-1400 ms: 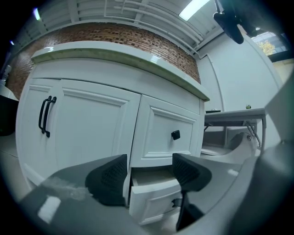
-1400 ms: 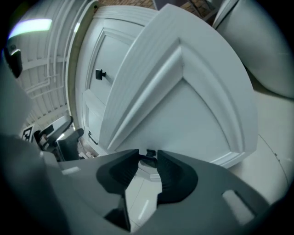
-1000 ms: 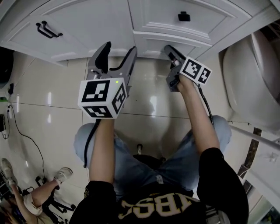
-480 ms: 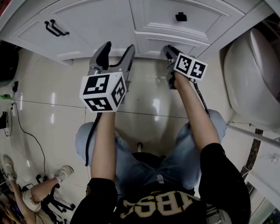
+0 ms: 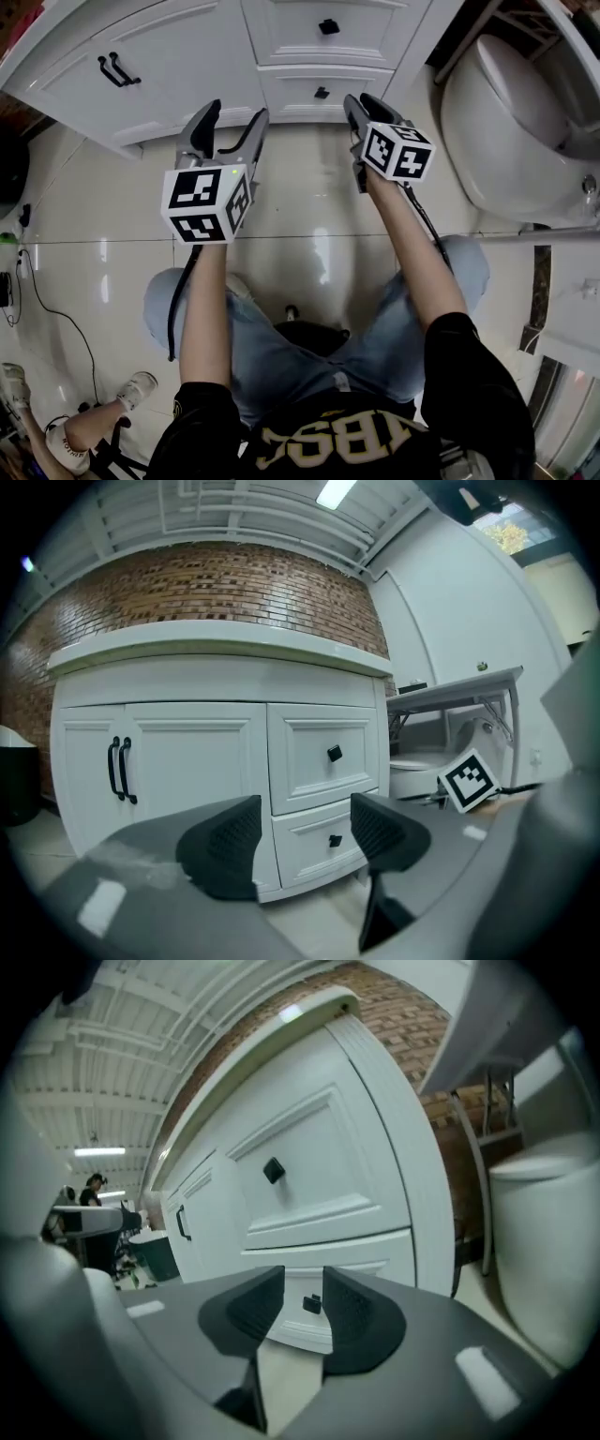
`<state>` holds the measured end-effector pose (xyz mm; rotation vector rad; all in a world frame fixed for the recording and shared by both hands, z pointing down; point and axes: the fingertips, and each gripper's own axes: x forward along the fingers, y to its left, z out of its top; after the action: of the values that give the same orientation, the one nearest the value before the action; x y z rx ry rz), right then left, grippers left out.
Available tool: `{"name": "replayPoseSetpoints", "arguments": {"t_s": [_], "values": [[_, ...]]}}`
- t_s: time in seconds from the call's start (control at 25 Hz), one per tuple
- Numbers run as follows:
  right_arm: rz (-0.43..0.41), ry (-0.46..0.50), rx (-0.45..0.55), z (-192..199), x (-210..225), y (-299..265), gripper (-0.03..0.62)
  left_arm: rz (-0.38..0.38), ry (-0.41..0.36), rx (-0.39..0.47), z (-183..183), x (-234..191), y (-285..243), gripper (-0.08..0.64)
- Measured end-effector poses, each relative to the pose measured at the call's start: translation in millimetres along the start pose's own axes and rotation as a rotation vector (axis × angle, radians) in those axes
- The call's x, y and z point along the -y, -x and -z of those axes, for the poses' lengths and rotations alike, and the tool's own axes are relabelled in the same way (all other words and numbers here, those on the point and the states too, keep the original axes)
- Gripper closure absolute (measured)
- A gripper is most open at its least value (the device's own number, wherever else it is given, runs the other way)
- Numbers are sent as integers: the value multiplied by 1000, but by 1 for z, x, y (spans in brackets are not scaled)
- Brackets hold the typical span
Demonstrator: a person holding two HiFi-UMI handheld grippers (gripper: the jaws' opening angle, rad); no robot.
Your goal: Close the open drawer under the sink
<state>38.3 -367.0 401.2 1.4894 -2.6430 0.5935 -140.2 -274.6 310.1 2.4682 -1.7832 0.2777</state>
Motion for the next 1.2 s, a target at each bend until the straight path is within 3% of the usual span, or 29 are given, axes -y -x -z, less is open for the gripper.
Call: {"name": "replayPoseSetpoints", "arguments": {"t_s": [0.16,0.28,0.32,0.4,0.52,0.76,1.0,1.2], "values": [[37,138,64,-27,-19,54,450,6,17,38,-7,18,26,261],[71,179,154,-49,-41,96,424,16,-29,93,-22,41,52,261],[102,177,191,-55,-46,111,401,21,-46,110,-27,48,62,260],[188,176,249,-62,-51,140,276,24,-56,145,-34,61,79,261],[242,230,252,-57,-67,176,222,22,-28,189,-37,72,100,261],[261,322,208,-42,-101,234,212,54,-51,212,-37,90,130,262],[267,319,223,-47,-127,270,212,85,-68,246,-45,114,157,262],[264,358,247,-54,-144,288,212,85,14,192,-28,110,177,262]]}}
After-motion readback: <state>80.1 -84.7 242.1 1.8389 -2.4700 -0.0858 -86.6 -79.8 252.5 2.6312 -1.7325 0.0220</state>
